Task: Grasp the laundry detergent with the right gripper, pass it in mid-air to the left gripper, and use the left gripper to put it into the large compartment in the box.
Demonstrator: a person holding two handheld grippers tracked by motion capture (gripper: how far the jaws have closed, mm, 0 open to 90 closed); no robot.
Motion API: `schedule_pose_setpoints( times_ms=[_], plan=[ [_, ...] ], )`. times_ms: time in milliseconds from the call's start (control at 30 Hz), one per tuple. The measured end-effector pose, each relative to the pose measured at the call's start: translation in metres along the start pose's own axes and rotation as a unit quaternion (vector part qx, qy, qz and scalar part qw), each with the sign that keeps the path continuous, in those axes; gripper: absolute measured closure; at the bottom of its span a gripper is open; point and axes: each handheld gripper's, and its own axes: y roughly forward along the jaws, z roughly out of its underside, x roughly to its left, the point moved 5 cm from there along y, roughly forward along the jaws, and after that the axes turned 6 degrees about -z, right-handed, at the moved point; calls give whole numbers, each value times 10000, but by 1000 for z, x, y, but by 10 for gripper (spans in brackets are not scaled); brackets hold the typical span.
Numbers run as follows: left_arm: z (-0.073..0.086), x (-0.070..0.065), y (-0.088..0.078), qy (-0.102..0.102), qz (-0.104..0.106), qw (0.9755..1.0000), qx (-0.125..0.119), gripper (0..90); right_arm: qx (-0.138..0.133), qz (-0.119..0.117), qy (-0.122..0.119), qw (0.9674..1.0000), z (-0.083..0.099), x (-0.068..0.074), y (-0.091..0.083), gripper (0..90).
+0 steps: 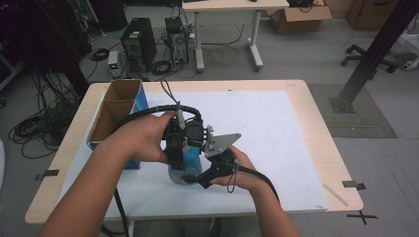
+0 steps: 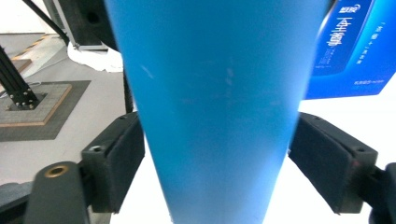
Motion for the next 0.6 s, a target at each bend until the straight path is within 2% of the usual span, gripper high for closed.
schedule_pose_setpoints(
  times_ms=[167, 233, 267, 400, 600],
  plan=[
    [0, -1, -1, 8, 13, 10000, 40, 383, 0, 46, 37, 10000, 1, -1, -2, 151],
    [-1, -1, -2, -2, 10, 10000, 51, 383, 2, -21, 102, 9999, 2, -1, -4, 134],
    [-1, 0, -2, -4, 11, 10000, 72, 383, 10, 20, 125, 9999, 2, -1, -6, 80],
    [0, 1, -3, -46, 26, 10000, 70, 383, -76, -116, 246, 9996, 3, 0, -11, 20],
    [-1, 2, -5, -52, 29, 9999, 80, 382, -77, -182, 238, 9995, 2, 1, -20, 5]
  ],
)
